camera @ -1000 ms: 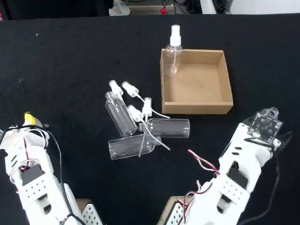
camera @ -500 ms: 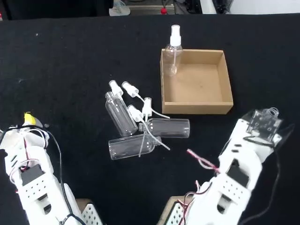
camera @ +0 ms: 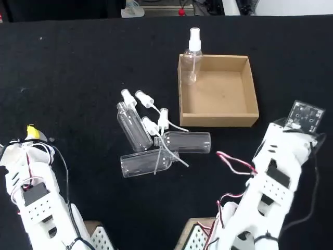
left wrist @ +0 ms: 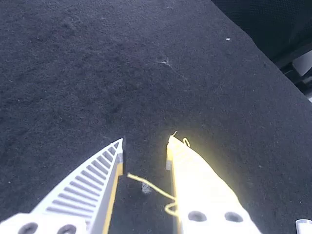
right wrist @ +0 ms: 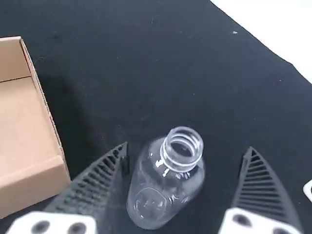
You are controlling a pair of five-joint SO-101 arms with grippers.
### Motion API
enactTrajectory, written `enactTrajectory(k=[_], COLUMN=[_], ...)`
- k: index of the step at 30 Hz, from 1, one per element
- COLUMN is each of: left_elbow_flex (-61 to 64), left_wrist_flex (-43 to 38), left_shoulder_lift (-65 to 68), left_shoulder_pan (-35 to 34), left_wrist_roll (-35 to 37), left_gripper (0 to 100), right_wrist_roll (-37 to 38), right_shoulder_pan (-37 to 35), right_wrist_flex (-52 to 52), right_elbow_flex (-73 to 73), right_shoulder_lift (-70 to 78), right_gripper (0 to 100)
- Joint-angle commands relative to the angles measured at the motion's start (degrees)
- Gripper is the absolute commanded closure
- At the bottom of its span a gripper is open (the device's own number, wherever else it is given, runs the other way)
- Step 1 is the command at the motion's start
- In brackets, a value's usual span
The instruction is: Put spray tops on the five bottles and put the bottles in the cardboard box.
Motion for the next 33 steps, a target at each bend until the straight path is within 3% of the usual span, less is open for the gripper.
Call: enactTrajectory(k=[1,14,33], left_elbow_flex=[-1.19,-1.19,-1.19], left_wrist_flex=[-1.32,-1.32,-1.32], left_shoulder_lift=[-0.53,-0.53,-0.53], left_shoulder_pan=[0.75,0.75,0.75], left_wrist_roll=[-0.62,-0.62,-0.62], left_gripper=[85,85,85], right_wrist_roll=[0.44,0.00,0.00], right_shoulder_pan=[-0.79,-0.62,-0.79], right_wrist_flex=[-6.51,-7.30,-7.30], right_elbow_flex=[0.84,-5.23,0.22], right_shoulder_lift=[1.80,15.78,3.30], right_gripper=[68.0,68.0,68.0])
